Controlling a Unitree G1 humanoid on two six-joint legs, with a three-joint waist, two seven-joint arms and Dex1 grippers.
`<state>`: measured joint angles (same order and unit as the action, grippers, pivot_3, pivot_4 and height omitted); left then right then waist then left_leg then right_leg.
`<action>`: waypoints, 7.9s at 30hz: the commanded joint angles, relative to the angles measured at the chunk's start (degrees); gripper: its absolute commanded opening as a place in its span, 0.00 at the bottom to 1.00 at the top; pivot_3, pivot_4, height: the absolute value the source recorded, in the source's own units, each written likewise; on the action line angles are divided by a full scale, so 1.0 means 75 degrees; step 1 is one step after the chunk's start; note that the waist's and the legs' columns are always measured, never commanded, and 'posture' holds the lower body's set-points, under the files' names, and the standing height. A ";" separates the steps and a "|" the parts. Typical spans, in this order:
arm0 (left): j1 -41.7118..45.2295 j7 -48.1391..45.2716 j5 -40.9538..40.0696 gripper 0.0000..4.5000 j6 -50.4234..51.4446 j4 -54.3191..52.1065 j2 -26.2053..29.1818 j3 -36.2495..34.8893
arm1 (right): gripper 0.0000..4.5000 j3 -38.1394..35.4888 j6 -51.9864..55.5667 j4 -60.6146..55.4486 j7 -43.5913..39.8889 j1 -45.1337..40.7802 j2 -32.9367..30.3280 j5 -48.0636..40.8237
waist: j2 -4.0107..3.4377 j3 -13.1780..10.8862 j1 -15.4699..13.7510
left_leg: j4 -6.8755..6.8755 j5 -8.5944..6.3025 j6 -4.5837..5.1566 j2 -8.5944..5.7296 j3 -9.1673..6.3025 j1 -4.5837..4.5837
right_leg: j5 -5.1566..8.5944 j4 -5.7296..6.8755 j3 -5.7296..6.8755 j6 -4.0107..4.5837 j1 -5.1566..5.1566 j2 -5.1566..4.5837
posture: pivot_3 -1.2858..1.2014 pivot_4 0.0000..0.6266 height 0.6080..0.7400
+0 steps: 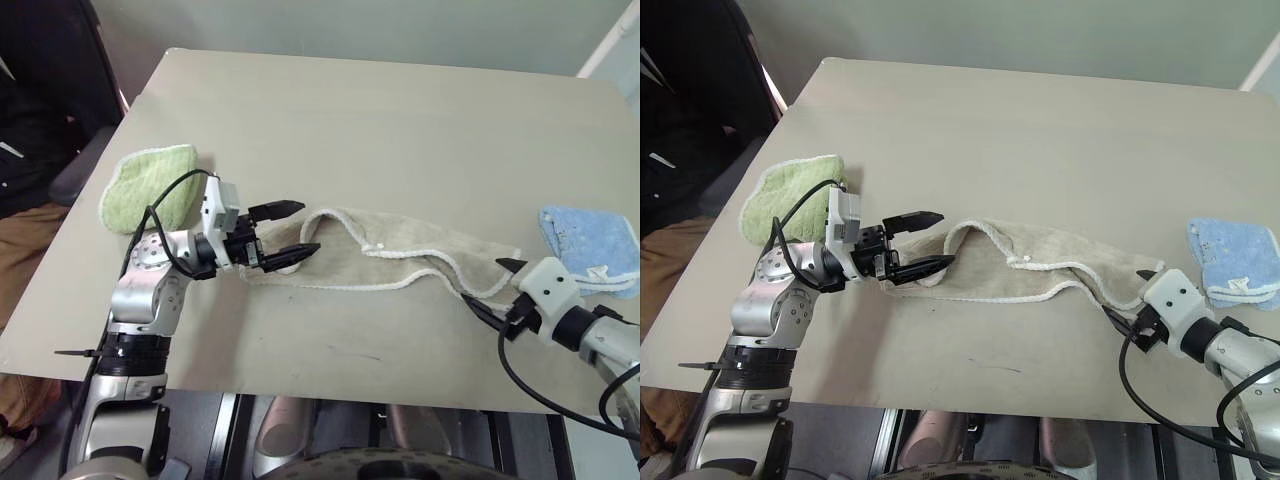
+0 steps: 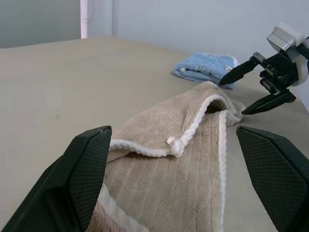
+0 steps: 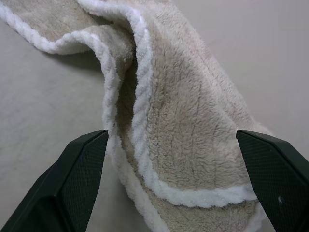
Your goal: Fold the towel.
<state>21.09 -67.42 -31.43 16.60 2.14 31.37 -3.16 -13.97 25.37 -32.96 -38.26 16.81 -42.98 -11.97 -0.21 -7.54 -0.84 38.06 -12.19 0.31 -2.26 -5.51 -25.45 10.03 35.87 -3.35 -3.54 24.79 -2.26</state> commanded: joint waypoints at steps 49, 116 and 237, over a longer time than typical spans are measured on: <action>-0.0295 -0.0177 -0.0046 0.99 -0.0179 -0.0318 -0.0097 0.0043 | 1.00 -0.0179 -0.1898 0.1224 0.1138 -0.0335 0.0345 0.1672 | 0.0000 0.0000 -0.0005 | -0.0004 -0.0005 -0.0006 0.0000 -0.0002 0.0010 | -0.0008 0.0002 -0.0002 0.0016 -0.0006 -0.0001 | 0.52 0.24 1.00; 0.0057 0.0422 0.0760 1.00 -0.1605 0.0587 -0.0009 -0.0247 | 0.00 -0.0246 -0.2422 0.1681 -0.0944 -0.3038 -0.1691 0.0497 | 0.0000 -0.0001 0.0037 | -0.0005 0.0000 0.0000 0.0002 0.0001 0.0011 | -0.0003 0.0000 -0.0001 0.0010 -0.0008 0.0000 | 0.52 0.24 1.00; -0.0551 0.2758 0.3830 1.00 -0.4832 0.2716 0.0874 0.0508 | 0.00 0.0420 0.0494 0.1237 0.0629 -0.5362 -0.0905 0.0849 | -0.0014 0.0003 0.0093 | -0.0088 0.0021 -0.0024 0.0004 -0.0005 0.0061 | -0.0023 0.0017 -0.0005 0.0080 0.0011 0.0007 | 0.52 0.24 1.00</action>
<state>17.32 -46.81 -3.40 -18.95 20.56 37.10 1.31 -9.92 29.88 -22.87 -34.35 -22.11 -49.49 -6.38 -0.32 -7.52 -0.15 37.37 -12.01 0.11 -2.23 -5.55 -24.99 9.85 35.99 -3.39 -2.94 24.88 -2.21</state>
